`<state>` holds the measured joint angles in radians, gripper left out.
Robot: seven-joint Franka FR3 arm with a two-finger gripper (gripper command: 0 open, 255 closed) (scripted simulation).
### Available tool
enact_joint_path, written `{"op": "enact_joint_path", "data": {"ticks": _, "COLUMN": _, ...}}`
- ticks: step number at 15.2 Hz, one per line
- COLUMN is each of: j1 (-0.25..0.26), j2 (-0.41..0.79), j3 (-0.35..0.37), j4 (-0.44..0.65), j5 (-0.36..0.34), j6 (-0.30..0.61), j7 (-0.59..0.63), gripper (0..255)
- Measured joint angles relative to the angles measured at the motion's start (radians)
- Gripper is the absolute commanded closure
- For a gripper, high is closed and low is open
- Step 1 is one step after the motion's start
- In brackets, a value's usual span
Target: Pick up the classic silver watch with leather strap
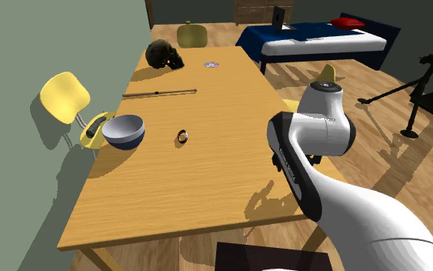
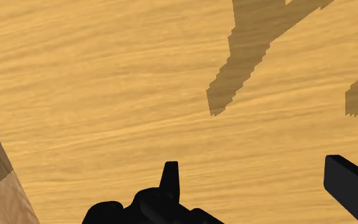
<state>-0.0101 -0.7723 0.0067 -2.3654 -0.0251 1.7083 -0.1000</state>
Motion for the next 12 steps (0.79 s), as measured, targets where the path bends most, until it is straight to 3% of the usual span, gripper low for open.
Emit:
{"op": "enact_joint_path", "data": {"ticks": 5, "j1": 0.024, "j2": 0.051, "j3": 0.054, "j4": 0.039, "j5": 0.029, "j6": 0.015, "j7": 0.049, "gripper": 0}}
{"op": "enact_joint_path", "data": {"ticks": 12, "j1": 0.067, "j2": 0.217, "j3": 0.183, "j4": 0.195, "j5": 0.074, "j6": 0.035, "j7": 0.172, "gripper": 0}}
